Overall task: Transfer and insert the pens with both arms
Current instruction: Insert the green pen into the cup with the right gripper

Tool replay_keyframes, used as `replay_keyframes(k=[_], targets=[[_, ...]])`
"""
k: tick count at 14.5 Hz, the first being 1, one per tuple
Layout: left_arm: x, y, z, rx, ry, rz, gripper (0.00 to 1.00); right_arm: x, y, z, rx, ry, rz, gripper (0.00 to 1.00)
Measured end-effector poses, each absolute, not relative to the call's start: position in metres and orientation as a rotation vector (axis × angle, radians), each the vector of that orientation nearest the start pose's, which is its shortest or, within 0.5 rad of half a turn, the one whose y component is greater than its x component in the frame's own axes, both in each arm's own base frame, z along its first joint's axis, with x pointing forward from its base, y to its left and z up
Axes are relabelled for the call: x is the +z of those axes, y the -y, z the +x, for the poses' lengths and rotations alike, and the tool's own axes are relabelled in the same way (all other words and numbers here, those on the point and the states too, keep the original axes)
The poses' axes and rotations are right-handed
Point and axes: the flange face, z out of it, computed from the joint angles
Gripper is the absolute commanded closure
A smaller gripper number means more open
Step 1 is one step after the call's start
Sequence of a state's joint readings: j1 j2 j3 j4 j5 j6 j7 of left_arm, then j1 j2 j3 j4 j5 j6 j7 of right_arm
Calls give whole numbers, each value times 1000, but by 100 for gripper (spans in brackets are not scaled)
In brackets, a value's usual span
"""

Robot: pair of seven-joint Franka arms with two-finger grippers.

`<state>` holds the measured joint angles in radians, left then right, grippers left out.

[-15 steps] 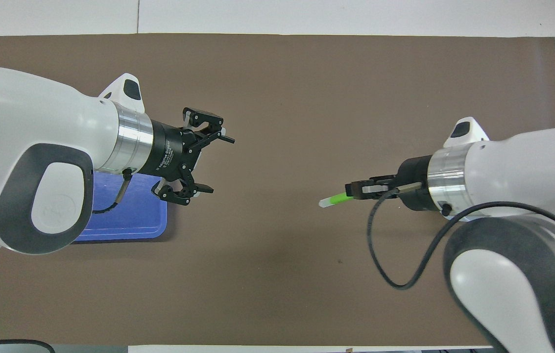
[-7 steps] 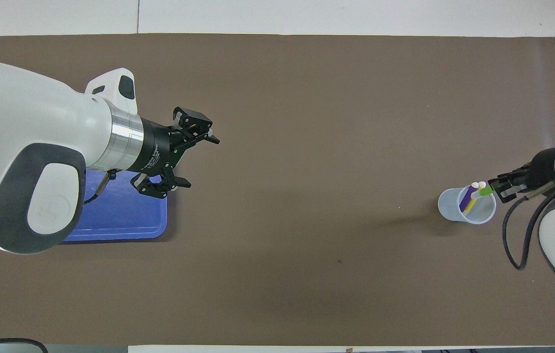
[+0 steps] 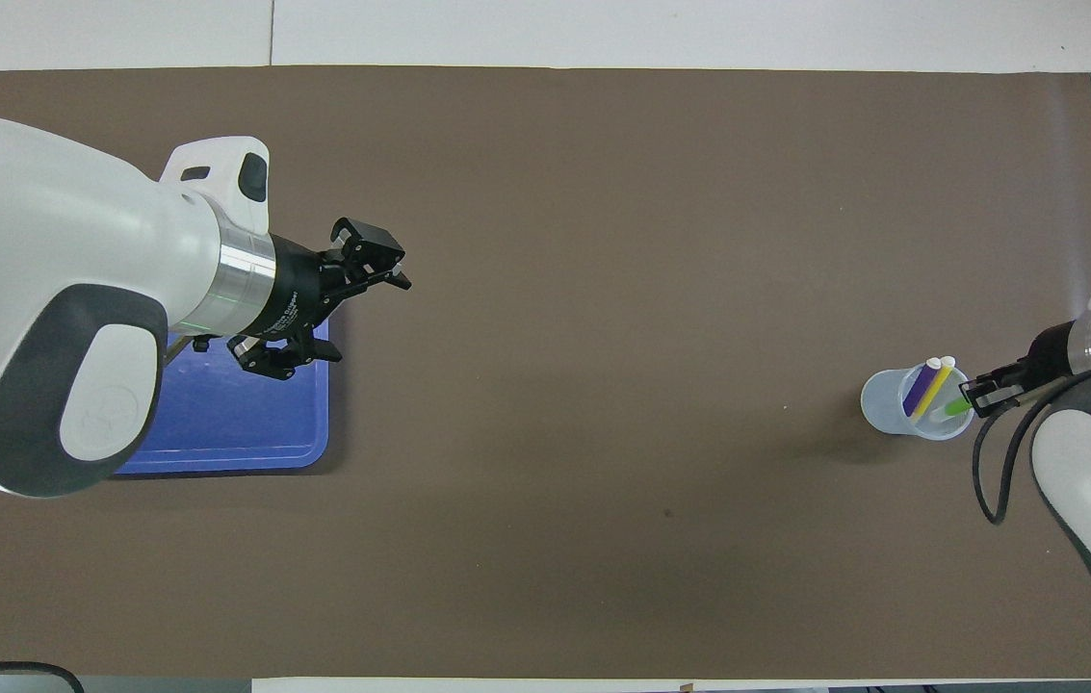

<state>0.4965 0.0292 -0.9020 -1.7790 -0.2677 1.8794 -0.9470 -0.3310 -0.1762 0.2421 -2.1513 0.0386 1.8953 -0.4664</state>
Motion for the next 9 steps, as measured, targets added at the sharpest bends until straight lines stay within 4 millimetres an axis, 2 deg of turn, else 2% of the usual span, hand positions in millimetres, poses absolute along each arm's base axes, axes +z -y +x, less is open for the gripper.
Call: replay_keyframes(k=[2, 3, 4, 5, 6, 7, 9], targets=[[552, 217, 531, 134, 842, -3206, 0, 455, 35, 490, 142, 517, -3075, 100], [556, 206, 533, 113, 741, -3180, 0, 450, 35, 493, 123, 514, -3079, 84], [561, 196, 534, 91, 632, -3152, 0, 444, 35, 495, 107, 512, -3081, 77], [567, 186, 536, 80, 521, -3131, 0, 441, 35, 497, 101, 512, -3080, 52], [576, 173, 538, 78, 415, -3121, 0, 439, 35, 498, 102, 513, -3079, 14], [587, 158, 539, 92, 319, -3118, 0, 438, 35, 498, 101, 513, -3079, 0], [612, 126, 538, 146, 138, -3121, 0, 443, 35, 501, 83, 513, -3082, 0]])
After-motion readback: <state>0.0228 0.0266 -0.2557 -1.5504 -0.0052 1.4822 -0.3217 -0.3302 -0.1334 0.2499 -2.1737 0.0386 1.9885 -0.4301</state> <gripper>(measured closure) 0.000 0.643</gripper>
